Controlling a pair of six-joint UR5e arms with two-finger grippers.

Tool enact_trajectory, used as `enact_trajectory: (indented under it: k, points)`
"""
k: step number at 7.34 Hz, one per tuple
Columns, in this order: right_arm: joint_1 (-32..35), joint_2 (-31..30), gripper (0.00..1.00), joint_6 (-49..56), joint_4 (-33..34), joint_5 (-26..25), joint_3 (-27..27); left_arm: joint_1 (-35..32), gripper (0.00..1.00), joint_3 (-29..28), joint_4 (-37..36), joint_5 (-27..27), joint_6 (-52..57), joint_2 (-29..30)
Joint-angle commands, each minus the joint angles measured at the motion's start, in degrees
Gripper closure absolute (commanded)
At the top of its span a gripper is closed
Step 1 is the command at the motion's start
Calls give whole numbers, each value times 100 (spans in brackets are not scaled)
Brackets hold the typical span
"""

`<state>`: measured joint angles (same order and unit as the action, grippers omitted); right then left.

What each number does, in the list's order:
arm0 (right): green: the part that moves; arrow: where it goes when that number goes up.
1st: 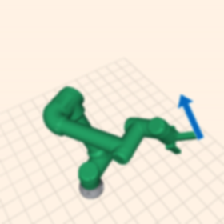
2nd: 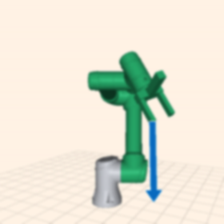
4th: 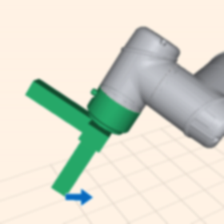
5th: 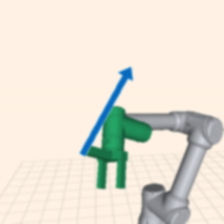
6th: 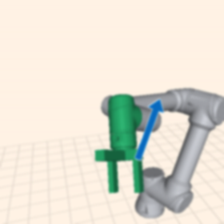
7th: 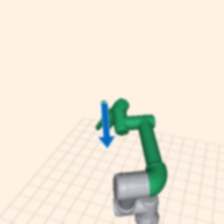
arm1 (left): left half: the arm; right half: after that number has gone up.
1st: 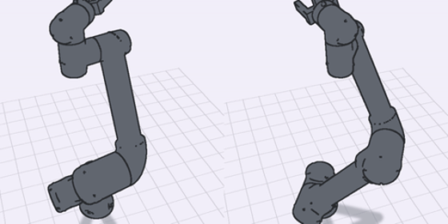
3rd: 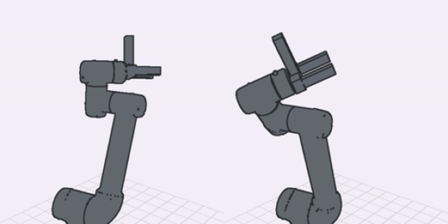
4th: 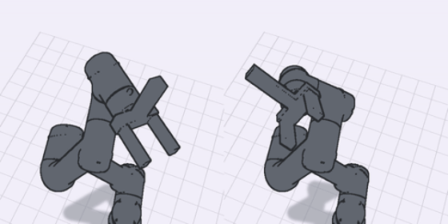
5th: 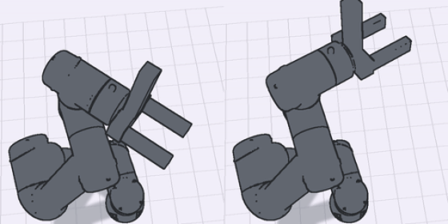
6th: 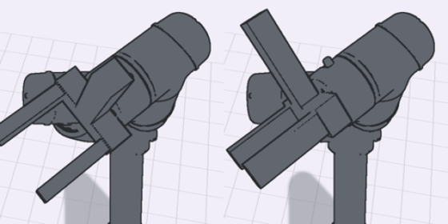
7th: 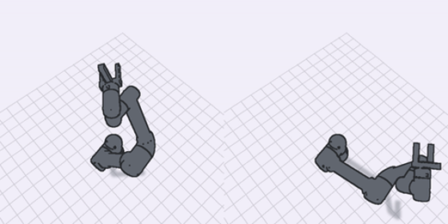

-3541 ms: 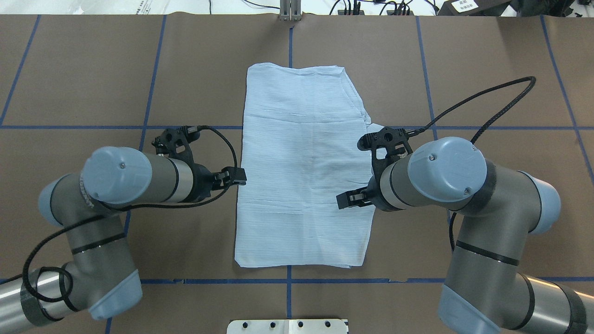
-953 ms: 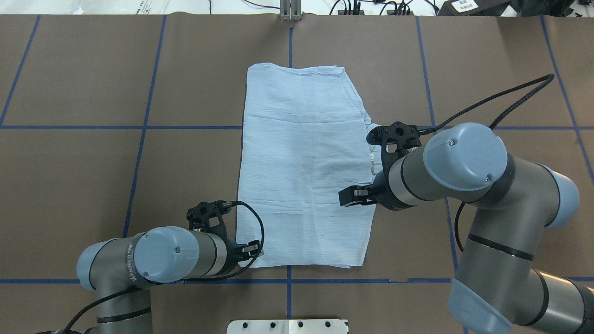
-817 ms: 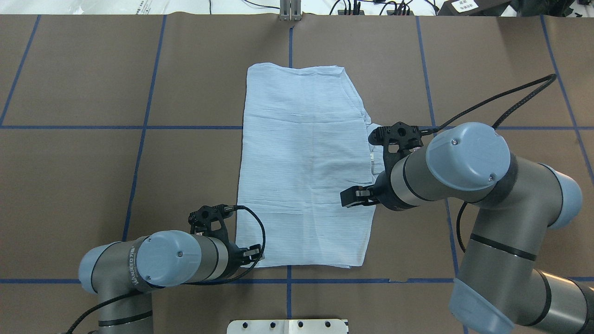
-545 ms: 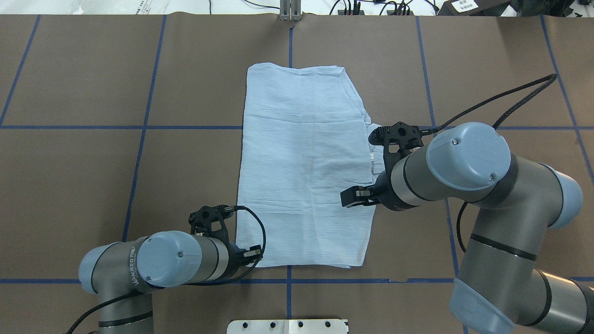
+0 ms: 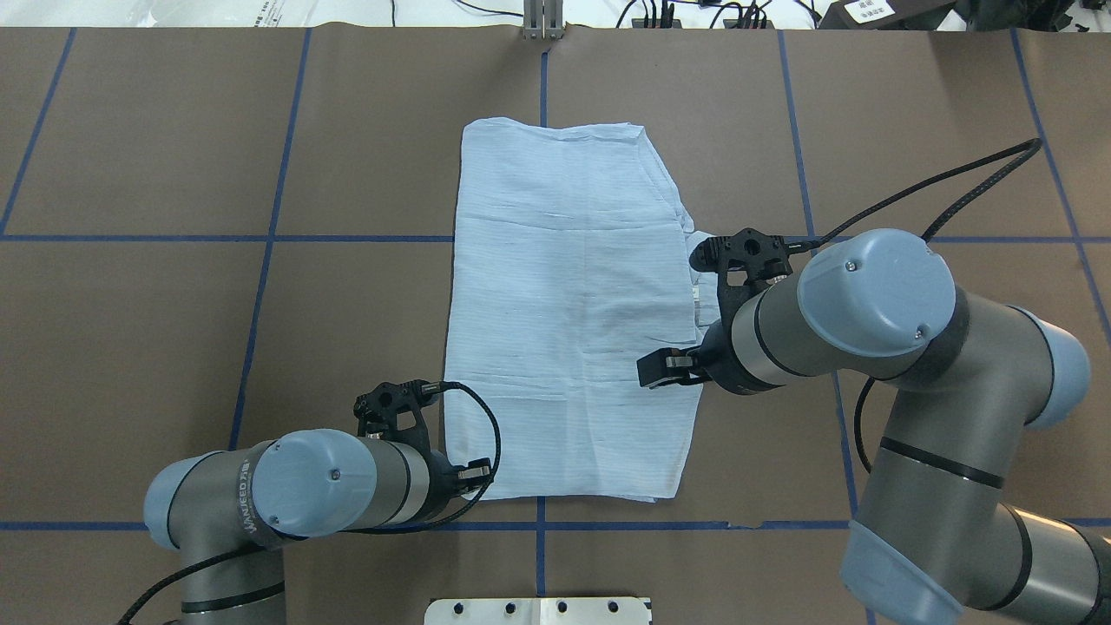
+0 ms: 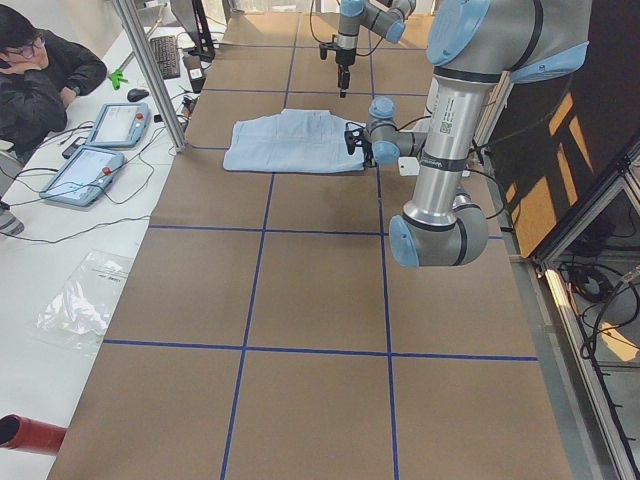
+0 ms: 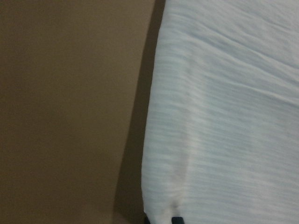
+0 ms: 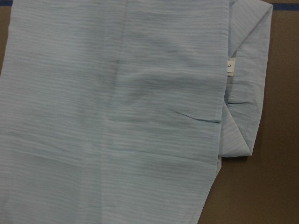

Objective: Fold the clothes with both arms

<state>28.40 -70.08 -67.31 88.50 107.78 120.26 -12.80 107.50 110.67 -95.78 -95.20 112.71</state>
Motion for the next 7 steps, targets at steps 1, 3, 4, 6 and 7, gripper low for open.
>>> enact_trajectory:
  k: [1,3,4,6,7]
  points:
    - [-62,-14,0,-795,-9,-64,-38,-38,100,324,-177,-10,1,14]
    - [-500,30,0,-1799,-9,-309,-230,-82,100,325,-177,-10,10,14]
    - [-798,30,0,-2194,-9,-580,-309,-91,100,316,-177,-11,19,14]
    - [-1221,91,0,-3763,-131,-819,-503,-91,100,316,-177,-11,19,14]
    - [-1362,83,0,-4198,-280,-881,-625,-91,100,316,-177,-11,19,14]
